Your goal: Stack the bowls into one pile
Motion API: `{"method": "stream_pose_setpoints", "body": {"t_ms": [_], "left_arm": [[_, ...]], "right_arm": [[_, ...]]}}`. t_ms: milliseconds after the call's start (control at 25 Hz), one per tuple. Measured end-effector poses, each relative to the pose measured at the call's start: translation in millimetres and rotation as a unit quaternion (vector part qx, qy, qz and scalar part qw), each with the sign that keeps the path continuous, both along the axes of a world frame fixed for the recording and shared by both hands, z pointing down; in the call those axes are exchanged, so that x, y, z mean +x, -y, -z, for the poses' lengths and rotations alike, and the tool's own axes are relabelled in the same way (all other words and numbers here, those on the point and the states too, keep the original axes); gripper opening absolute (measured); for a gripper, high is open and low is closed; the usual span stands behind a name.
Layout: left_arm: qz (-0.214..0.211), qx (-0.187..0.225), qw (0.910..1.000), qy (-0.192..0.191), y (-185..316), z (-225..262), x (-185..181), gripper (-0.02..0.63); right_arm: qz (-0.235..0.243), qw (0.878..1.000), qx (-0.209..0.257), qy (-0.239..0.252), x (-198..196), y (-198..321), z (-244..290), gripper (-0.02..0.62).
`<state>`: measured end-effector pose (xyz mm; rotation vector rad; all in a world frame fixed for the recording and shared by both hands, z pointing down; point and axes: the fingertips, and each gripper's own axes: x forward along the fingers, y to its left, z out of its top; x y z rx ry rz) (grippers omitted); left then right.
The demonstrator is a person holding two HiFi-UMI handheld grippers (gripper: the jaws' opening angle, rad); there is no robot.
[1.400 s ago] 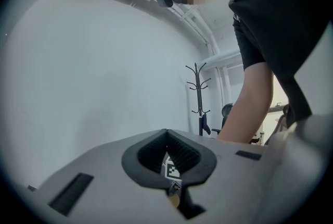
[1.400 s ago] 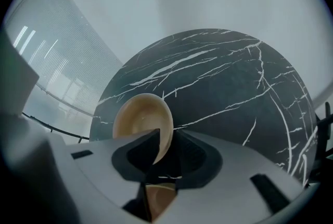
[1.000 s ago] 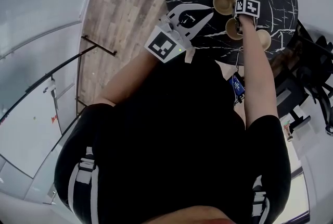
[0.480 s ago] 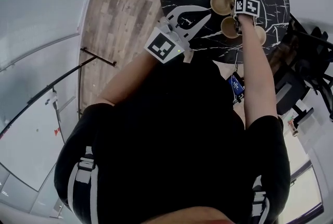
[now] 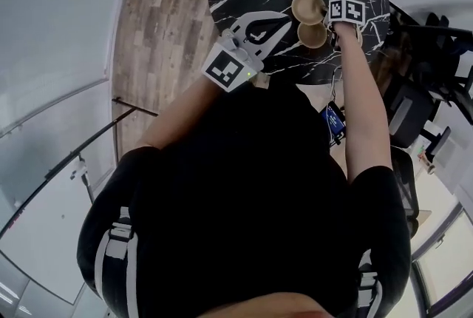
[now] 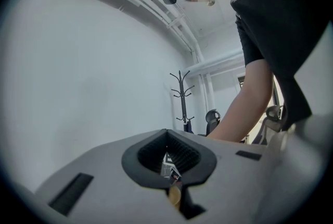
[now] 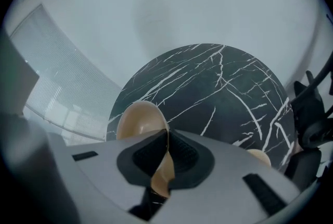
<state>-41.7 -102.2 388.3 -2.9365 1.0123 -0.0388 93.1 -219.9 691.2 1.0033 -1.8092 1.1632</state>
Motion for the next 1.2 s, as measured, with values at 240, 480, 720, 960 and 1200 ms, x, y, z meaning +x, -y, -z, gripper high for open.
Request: {"method": "stream_pose_setpoints", "body": {"t_ms": [240,480,720,960,1200], "left_arm": [[-0.046,0.008,0.9989,0.002,-9,3,24,0.003],[-0.075,0.007,0.9972,0.007,-17,0,36,0.003],[-0.080,0.003,0.9967,0.013,-23,-2,42,0.003],[-0.072,-0.005,0.9972,0.017,-25,-5,42,0.003],[-0.062,-0.009,0.9979,0.019,-23,-6,41,0.003]], "right_arm": [[-0.025,1.000,-0.013,-0.005,29,-36,-4,0.014],[-0.046,0.998,-0.032,-0.006,42,-69,-20,0.014],[-0.058,0.997,-0.044,-0.002,47,-85,-32,0.014],[-0.058,0.997,-0.055,-0.006,51,-90,-44,0.015],[-0.067,0.996,-0.066,-0.002,53,-91,-54,0.017]]}}
